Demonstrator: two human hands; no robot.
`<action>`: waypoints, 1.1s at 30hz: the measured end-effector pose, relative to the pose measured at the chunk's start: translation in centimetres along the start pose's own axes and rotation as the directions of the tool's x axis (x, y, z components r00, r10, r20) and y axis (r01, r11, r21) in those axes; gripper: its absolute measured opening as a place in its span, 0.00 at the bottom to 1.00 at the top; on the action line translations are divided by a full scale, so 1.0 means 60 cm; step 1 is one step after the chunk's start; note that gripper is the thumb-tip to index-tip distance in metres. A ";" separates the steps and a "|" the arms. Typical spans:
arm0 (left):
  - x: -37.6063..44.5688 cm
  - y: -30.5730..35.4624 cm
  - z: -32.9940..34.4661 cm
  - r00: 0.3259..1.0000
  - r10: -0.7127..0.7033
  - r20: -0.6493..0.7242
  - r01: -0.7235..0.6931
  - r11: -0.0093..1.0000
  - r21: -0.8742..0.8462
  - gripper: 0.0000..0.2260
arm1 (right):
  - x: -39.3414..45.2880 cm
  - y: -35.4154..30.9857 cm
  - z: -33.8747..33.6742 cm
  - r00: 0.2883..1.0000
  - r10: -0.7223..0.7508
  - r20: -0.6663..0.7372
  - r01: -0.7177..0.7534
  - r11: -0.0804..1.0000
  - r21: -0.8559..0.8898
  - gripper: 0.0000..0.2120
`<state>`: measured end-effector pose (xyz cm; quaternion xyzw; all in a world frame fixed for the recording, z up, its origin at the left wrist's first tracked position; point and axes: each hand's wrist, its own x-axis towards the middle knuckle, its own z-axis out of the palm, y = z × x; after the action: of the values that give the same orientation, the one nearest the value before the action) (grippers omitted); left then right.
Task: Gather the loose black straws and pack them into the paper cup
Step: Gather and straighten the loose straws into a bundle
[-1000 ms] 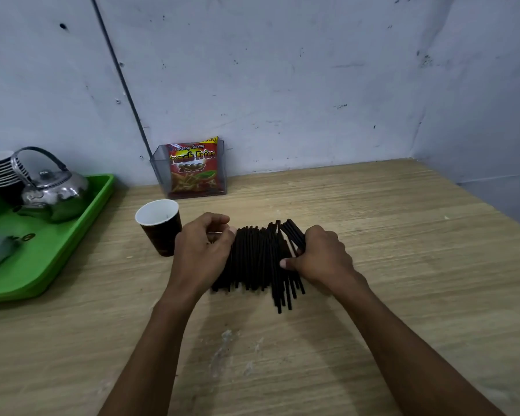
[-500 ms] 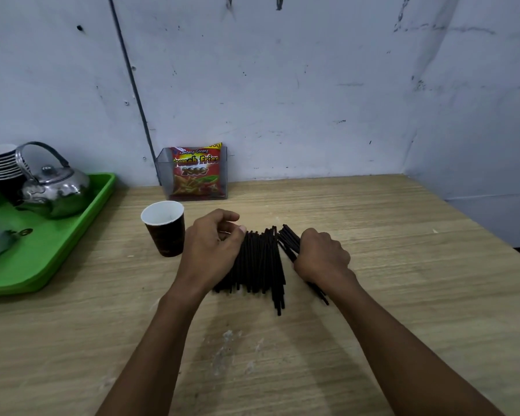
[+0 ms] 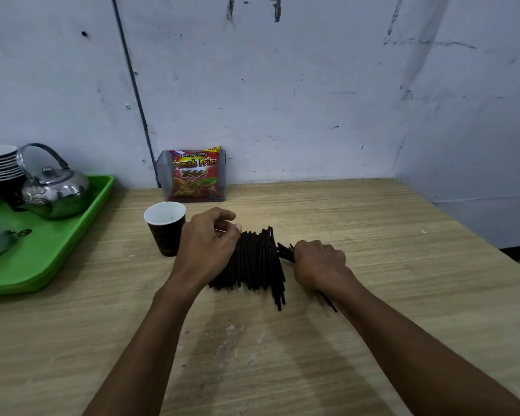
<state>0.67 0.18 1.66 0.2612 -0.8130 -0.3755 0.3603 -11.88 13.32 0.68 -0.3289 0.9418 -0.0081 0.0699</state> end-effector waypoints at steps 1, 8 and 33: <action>-0.002 0.000 -0.001 1.000 0.000 0.000 0.000 1.000 -0.001 0.10 | -0.001 0.001 0.002 1.000 -0.008 -0.006 0.008 1.000 -0.018 0.14; -0.013 0.007 -0.005 1.000 0.017 0.015 -0.017 1.000 0.011 0.12 | -0.009 0.009 0.014 0.998 -0.053 0.018 0.055 0.992 -0.115 0.12; -0.017 0.026 0.013 0.995 0.052 0.088 -0.054 0.998 0.023 0.11 | -0.011 0.032 0.022 0.998 -0.049 0.028 0.051 0.997 -0.064 0.13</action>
<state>0.45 2.11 2.19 0.2272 -0.8393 -0.3666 0.3309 -12.37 15.25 -0.66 -0.3544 0.9321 0.0247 0.0713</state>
